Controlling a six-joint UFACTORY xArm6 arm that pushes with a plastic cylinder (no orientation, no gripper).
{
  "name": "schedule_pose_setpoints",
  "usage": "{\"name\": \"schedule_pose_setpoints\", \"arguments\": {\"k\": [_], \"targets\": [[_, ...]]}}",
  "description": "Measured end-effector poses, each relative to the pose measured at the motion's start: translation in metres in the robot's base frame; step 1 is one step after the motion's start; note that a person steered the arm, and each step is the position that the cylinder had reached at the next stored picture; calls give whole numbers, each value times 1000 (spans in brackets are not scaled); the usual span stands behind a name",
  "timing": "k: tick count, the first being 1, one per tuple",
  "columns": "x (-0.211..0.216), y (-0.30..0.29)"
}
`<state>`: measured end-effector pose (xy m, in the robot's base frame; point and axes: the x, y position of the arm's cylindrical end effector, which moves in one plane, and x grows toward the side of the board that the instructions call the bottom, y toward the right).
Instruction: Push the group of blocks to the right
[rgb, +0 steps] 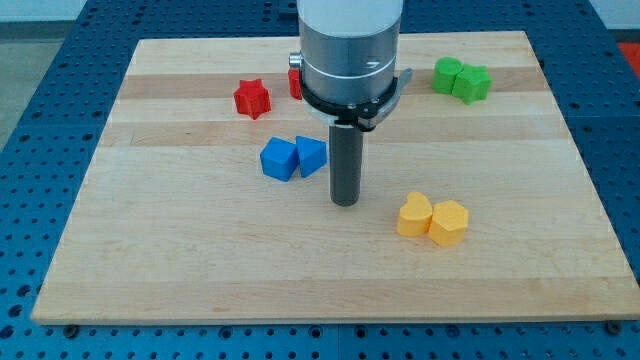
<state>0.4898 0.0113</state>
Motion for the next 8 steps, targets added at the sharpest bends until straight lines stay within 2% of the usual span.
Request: {"name": "schedule_pose_setpoints", "arguments": {"k": [2, 3, 5, 8], "targets": [[0, -4], [-21, 12], [-30, -39], [-108, -83]]}}
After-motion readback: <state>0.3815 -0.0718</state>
